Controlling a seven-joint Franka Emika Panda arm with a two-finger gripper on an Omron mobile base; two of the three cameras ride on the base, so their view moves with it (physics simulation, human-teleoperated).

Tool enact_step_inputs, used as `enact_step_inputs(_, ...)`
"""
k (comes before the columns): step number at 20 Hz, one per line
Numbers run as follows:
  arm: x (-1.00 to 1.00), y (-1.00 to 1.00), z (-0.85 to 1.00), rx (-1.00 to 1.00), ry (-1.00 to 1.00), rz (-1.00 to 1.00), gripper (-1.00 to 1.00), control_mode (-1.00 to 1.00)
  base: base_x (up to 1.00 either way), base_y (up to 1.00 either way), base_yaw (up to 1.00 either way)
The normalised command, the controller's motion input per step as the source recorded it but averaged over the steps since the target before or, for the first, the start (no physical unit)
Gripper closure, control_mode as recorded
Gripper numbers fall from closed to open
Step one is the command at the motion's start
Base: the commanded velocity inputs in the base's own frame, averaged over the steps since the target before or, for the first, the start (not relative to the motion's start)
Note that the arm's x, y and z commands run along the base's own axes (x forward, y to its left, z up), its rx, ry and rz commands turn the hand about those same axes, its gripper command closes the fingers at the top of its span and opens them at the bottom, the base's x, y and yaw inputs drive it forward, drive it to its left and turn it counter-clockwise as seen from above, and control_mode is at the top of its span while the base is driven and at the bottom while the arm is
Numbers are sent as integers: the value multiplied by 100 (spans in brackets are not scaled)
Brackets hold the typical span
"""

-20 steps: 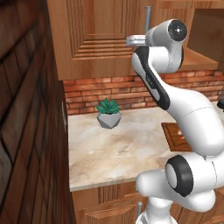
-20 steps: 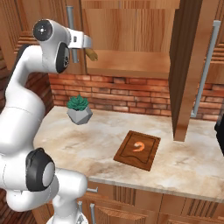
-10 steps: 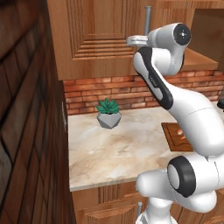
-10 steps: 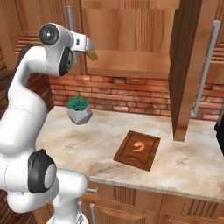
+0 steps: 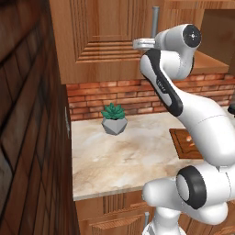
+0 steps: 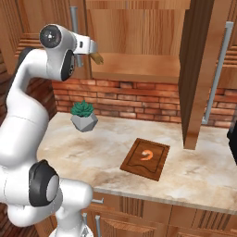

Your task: Open the cabinet, retrieve the rolling pin, and place it next to the meat on the cutting board to prepare for tenderizing.

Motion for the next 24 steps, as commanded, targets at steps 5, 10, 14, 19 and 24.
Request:
enact_step_inputs(5, 0, 4, -15, -1, 1, 0, 100, -100, 0, 0, 0)
enact_step_inputs(10, -13, 3, -4, -3, 2, 0, 100, -100, 0, 0, 0)
enact_step_inputs(14, -34, 0, 0, -2, 0, 0, 100, -100, 0, 0, 0)
enact_step_inputs(19, -44, 0, -1, -2, 0, 0, 100, -100, 0, 0, 0)
enact_step_inputs(24, -59, 2, -8, 0, -1, -1, 100, -100, 0, 0, 0)
